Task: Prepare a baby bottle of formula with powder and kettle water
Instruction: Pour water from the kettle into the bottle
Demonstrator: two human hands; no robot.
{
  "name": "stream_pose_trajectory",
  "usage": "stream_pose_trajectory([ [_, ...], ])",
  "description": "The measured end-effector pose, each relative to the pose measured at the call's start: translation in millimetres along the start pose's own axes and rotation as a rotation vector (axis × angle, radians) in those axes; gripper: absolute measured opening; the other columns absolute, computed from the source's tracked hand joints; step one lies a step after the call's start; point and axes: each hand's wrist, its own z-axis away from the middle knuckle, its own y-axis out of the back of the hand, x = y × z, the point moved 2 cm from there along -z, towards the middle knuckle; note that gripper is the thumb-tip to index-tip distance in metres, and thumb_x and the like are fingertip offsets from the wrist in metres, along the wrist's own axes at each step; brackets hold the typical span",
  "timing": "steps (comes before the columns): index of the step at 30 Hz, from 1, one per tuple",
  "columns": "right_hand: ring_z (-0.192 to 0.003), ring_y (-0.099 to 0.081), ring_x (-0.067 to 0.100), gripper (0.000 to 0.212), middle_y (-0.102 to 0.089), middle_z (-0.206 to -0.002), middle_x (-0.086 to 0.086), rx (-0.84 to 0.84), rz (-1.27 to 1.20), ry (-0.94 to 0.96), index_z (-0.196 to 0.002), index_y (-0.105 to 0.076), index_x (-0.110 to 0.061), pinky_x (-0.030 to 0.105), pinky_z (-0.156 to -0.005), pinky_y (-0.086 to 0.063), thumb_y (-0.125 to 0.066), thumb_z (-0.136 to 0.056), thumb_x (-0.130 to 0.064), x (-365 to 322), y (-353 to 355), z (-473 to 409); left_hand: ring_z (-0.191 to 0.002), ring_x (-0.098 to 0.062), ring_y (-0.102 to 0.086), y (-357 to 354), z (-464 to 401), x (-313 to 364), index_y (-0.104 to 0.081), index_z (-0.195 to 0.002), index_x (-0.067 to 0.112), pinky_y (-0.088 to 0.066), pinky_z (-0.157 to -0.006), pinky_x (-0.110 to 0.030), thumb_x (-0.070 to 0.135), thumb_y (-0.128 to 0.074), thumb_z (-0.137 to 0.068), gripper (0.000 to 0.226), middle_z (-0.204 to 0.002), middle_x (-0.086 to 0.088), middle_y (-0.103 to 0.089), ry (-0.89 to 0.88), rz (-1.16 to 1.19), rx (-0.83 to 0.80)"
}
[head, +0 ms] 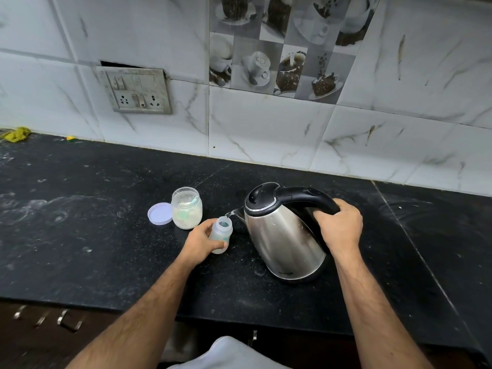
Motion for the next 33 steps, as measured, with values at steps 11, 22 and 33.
stream_pose_trajectory([
  [11, -0.056, -0.052, 0.010, 0.020, -0.057, -0.056, -0.007, 0.007, 0.007, 0.015, -0.061, -0.059, -0.023, 0.025, -0.055, -0.036, -0.070, -0.071, -0.010, -3.5, 2.0, 1.1, -0.109, -0.013, -0.065, 0.4, 2.5, 0.9, -0.060, -0.120, 0.024, -0.048, -0.097, -0.027, -0.005, -0.083, -0.069, 0.063, -0.116, 0.003, -0.070, 0.007, -0.005, -0.003],
  [22, -0.056, -0.052, 0.009, 0.016, -0.057, -0.057, -0.008, -0.006, 0.008, 0.018, -0.066, -0.062, -0.022, 0.024, -0.054, -0.036, -0.071, -0.072, -0.010, -5.5, 2.2, 1.6, -0.110, -0.011, -0.065, 3.5, 0.5, -4.5, -0.062, -0.121, 0.028, -0.049, -0.103, -0.036, 0.001, -0.085, -0.066, 0.065, -0.115, 0.007, -0.071, 0.014, -0.027, 0.004],
  [33, -0.057, -0.053, 0.010, 0.018, -0.058, -0.058, -0.008, -0.005, 0.020, 0.019, -0.064, -0.060, -0.023, 0.025, -0.055, -0.036, -0.070, -0.071, -0.010, -5.6, 0.4, 0.4, -0.110, -0.012, -0.065, 4.4, -1.0, -3.7, -0.062, -0.117, 0.030, -0.049, -0.103, -0.036, -0.002, -0.084, -0.066, 0.064, -0.115, 0.007, -0.071, 0.003, -0.018, 0.005],
])
